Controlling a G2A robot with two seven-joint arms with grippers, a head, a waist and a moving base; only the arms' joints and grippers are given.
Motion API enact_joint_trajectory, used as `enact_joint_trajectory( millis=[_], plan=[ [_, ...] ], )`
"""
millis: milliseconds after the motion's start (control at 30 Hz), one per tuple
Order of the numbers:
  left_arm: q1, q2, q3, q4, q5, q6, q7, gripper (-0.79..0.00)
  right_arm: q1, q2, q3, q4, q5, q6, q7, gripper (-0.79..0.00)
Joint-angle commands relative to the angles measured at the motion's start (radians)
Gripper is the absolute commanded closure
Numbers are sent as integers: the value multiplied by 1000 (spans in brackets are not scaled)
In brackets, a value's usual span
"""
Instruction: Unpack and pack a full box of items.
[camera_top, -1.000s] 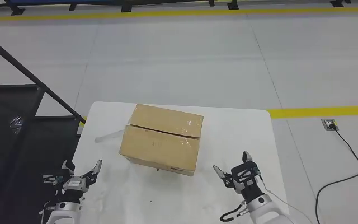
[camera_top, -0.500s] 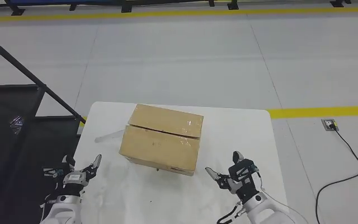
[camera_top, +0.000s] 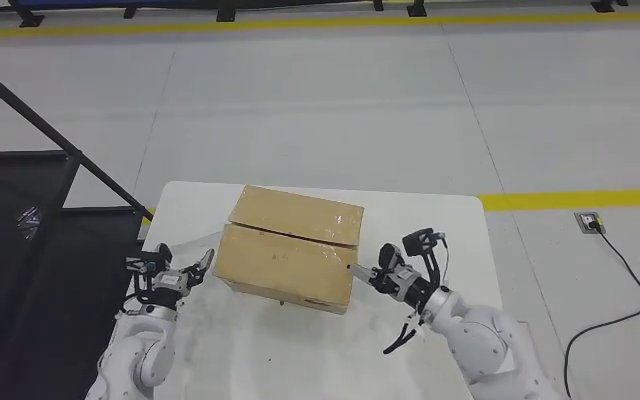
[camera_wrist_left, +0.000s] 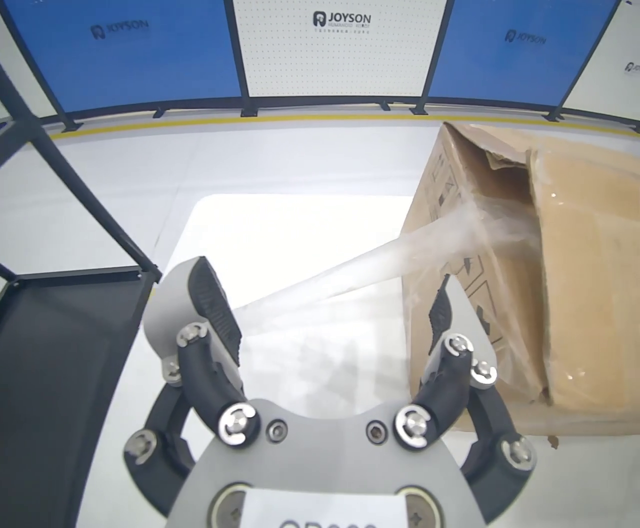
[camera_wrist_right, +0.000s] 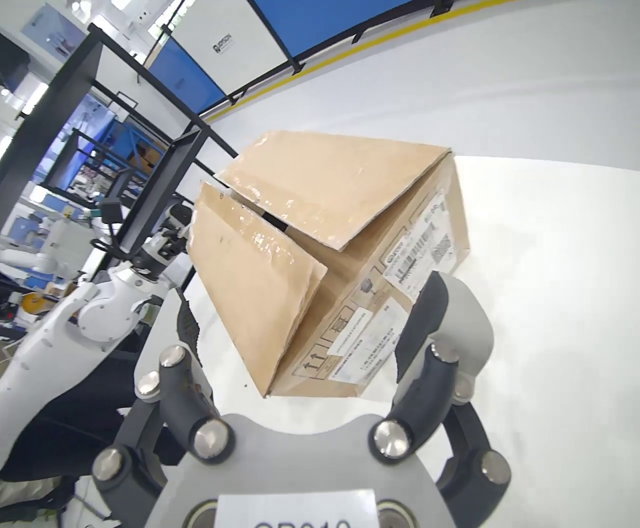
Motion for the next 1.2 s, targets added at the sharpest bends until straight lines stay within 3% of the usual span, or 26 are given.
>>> enact_joint_trajectory(
  millis=[0,533,867,1067,1167],
  plan=[
    [-2,-2,13,6,9,-6,9,-785,28,-1,-5,28,53,-19,40,-785],
    [52,-3,24,-37,27,-41,52,-785,129,0,-36,134,352,-223,222,-785],
    [110,1,-11,-98,21,-59,75,-785,115,35,21,107,678,-429,535,-785],
    [169,6,-64,-167,-21,-95,102,-785,75,60,39,40,611,-418,619,-785],
    [221,11,-98,-226,-36,-156,116,-785,54,70,20,11,542,-400,638,-785]
  ],
)
